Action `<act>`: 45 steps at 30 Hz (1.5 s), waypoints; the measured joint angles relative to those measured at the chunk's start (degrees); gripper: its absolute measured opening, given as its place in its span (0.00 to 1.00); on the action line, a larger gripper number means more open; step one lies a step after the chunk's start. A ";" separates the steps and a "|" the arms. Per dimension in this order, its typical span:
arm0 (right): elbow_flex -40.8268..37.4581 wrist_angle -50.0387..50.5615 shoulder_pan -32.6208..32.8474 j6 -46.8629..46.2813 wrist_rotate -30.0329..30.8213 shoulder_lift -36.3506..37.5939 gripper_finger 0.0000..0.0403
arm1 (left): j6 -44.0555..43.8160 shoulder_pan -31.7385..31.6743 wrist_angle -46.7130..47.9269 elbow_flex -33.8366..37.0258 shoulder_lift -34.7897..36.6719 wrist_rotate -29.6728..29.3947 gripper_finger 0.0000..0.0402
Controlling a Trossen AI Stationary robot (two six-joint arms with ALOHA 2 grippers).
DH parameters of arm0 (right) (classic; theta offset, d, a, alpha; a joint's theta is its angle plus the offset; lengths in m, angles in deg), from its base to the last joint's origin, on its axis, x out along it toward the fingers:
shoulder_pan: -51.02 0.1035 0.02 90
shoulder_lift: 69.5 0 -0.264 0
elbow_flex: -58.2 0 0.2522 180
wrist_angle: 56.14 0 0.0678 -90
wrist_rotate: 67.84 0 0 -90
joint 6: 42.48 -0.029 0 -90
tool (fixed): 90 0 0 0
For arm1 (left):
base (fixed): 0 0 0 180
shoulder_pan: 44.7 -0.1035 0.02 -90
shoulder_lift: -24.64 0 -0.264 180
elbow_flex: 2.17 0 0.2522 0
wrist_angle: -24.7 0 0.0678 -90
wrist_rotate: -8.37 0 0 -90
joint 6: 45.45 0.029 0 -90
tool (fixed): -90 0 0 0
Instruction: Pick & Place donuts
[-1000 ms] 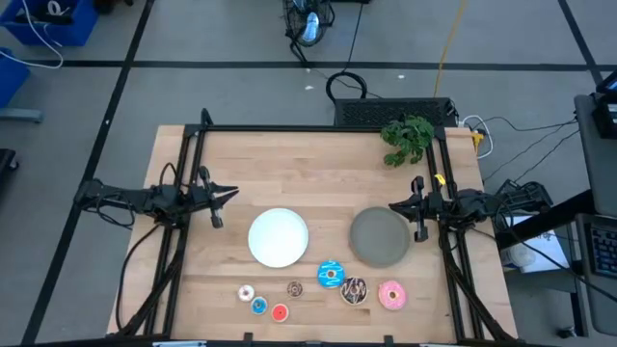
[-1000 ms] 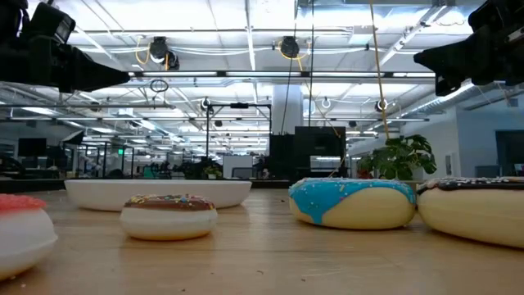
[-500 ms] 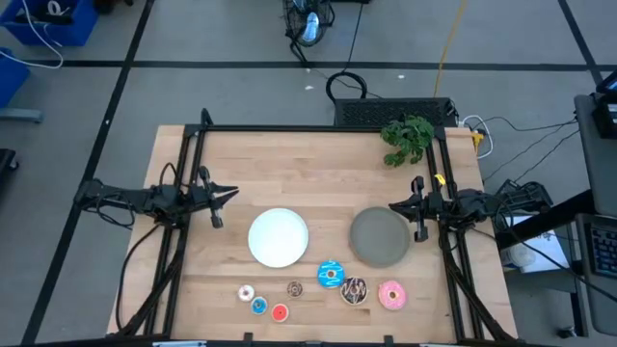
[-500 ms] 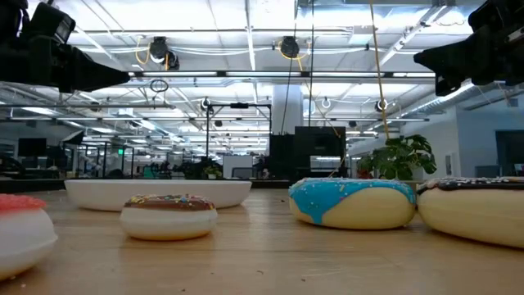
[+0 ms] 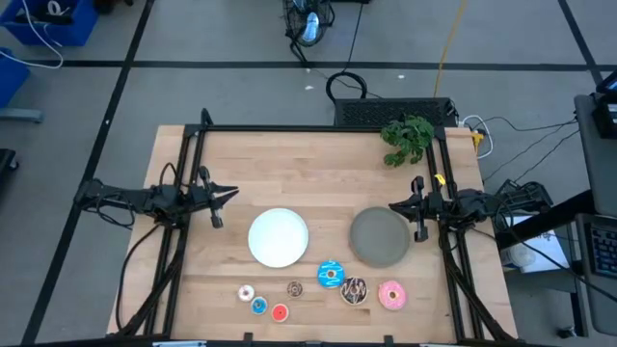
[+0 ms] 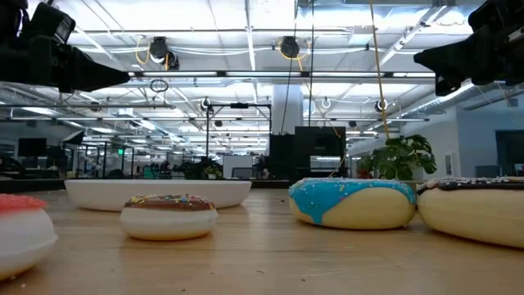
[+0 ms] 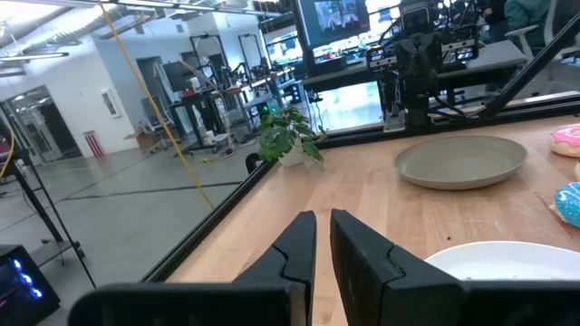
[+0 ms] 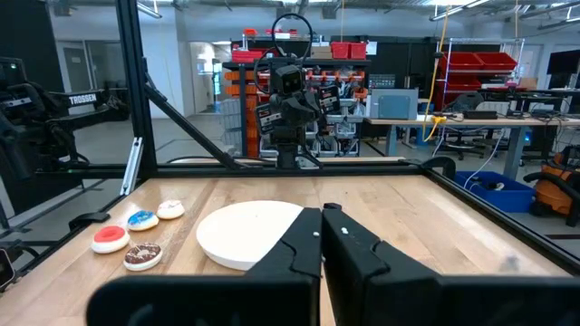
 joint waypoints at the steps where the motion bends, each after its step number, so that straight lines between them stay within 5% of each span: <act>1: 0.02 0.02 0.00 0.00 0.00 0.01 0.00 | 0.00 0.00 -0.01 -0.01 0.00 -0.02 0.11; 37: 0.00 0.00 0.00 -0.70 -0.02 0.02 0.00 | -0.02 0.00 -0.47 -0.01 0.00 0.00 0.11; 45: 0.02 -0.26 0.04 -4.84 -0.11 0.02 0.00 | -19.27 0.00 -4.29 -0.02 0.00 0.57 0.11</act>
